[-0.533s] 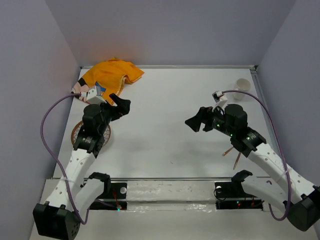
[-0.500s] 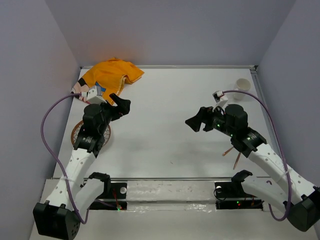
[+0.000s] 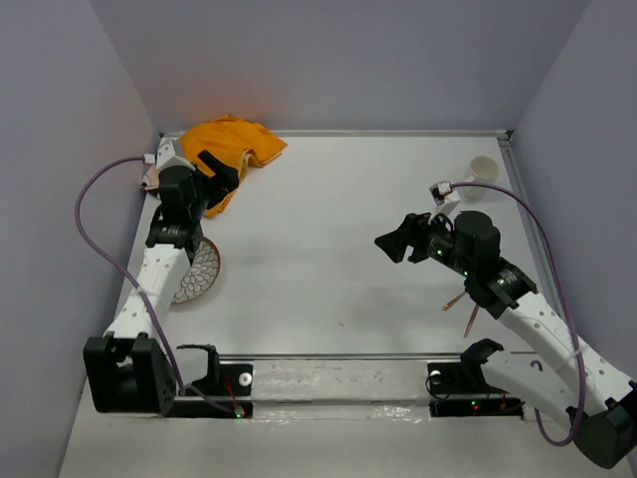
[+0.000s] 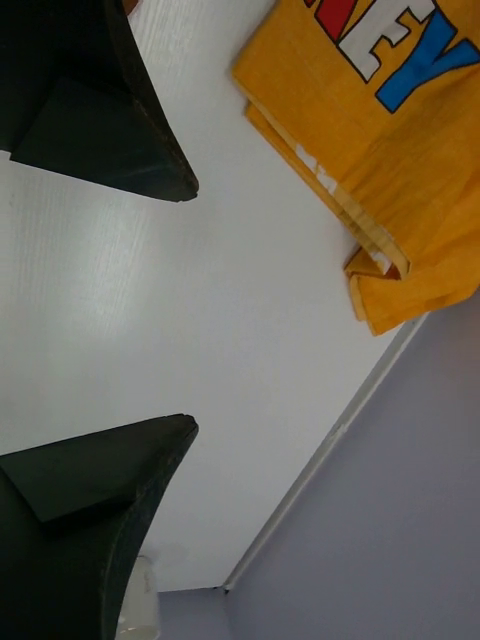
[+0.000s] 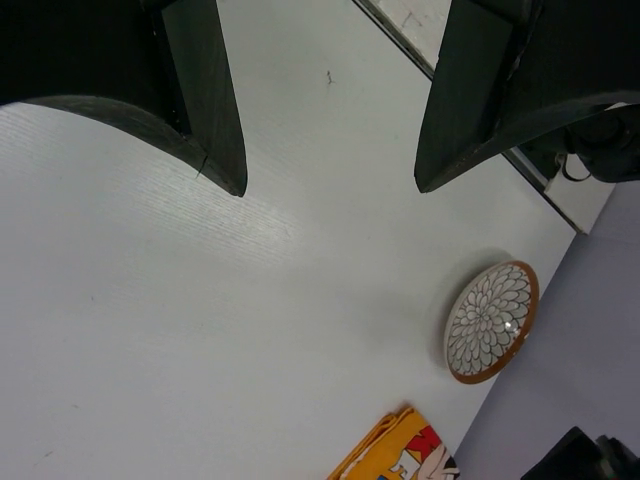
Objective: Set the dinner table for one person
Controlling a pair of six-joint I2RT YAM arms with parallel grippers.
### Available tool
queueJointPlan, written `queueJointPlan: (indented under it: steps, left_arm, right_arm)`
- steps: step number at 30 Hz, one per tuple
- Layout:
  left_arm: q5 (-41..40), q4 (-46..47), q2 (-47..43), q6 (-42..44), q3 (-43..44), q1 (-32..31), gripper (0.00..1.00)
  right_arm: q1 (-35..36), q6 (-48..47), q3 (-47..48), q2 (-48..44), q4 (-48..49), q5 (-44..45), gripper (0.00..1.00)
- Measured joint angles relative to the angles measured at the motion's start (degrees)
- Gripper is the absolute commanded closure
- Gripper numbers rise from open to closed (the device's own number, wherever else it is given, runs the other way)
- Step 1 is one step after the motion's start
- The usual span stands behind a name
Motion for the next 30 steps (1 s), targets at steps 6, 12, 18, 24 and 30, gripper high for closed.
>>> queueJointPlan:
  steps: [6, 12, 18, 24, 30]
  left_arm:
    - [-2.29, 1.92, 13.4, -3.58, 1.84, 4.5, 0.33]
    - [-6.93, 1.99, 21.84, -8.63, 1.81, 5.35, 0.33]
    - [-11.02, 4.35, 27.5, -13.31, 1.84, 6.78, 0.34]
    - [-13.73, 5.75, 32.76, -15.74, 2.14, 10.29, 0.36]
    - [-12.52, 7.06, 39.67, -16.31, 5.81, 11.41, 0.42]
  right_arm:
    - [0.0, -0.13, -0.57, -1.49, -0.24, 0.07, 0.27]
    - [0.0, -0.13, -0.79, -0.76, -0.2, -0.26, 0.27]
    - [0.0, -0.13, -1.49, 0.11, -0.17, -0.74, 0.27]
    - [0.0, -0.11, -1.51, 0.22, -0.04, -1.46, 0.27]
    - [0.0, -0.09, -1.51, 1.99, 0.11, -1.99, 0.27]
